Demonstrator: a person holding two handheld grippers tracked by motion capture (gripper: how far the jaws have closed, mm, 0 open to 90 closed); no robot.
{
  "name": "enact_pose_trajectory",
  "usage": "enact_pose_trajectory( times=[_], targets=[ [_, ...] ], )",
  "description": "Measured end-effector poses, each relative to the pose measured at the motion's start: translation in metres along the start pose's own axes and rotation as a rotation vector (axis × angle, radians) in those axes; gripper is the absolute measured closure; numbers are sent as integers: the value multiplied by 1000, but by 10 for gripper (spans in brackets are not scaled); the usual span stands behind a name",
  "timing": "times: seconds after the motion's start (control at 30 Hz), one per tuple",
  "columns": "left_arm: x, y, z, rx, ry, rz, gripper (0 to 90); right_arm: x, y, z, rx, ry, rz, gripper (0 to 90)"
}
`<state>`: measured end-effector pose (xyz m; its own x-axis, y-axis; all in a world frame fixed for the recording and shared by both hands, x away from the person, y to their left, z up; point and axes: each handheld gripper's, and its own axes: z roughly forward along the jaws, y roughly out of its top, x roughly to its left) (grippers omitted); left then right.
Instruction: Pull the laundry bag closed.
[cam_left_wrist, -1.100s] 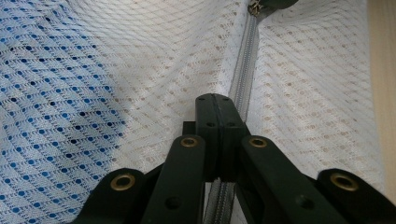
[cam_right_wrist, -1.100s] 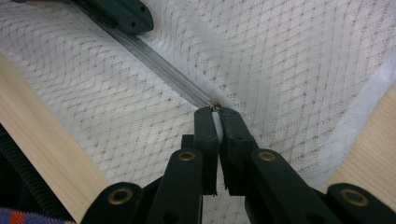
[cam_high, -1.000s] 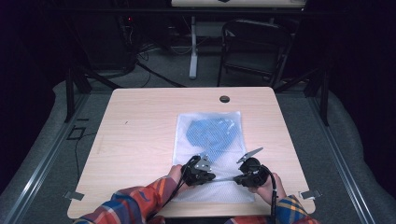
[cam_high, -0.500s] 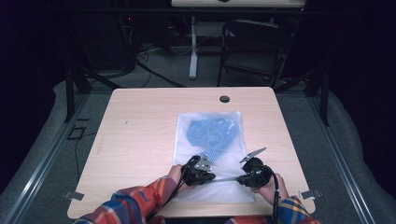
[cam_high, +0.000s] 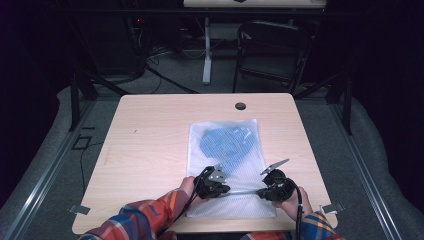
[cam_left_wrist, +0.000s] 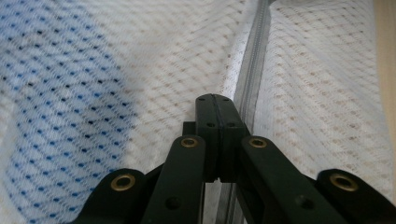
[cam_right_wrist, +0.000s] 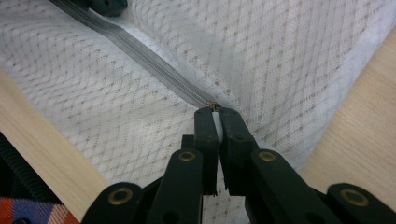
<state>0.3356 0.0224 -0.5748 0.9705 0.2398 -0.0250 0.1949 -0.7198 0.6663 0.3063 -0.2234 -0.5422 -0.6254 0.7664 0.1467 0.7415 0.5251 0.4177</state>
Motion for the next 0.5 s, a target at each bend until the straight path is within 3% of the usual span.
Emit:
enact_pose_trajectory(
  times=[0.1, 0.17, 0.3, 0.5],
  targets=[
    [-8, 7, 3, -45, -21, 17, 900, 3, 1, 2, -22, 29, -1, 870],
    [-14, 14, 8, -57, -20, 45, 900, 4, 2, 5, -1, 30, -16, 869],
    [-22, 18, 22, -35, -25, 75, 900, 9, 4, 10, -8, 52, -33, 868],
    [-23, 18, 22, -28, -17, 72, 900, 6, 3, 12, 17, 47, -38, 870]
  ],
)
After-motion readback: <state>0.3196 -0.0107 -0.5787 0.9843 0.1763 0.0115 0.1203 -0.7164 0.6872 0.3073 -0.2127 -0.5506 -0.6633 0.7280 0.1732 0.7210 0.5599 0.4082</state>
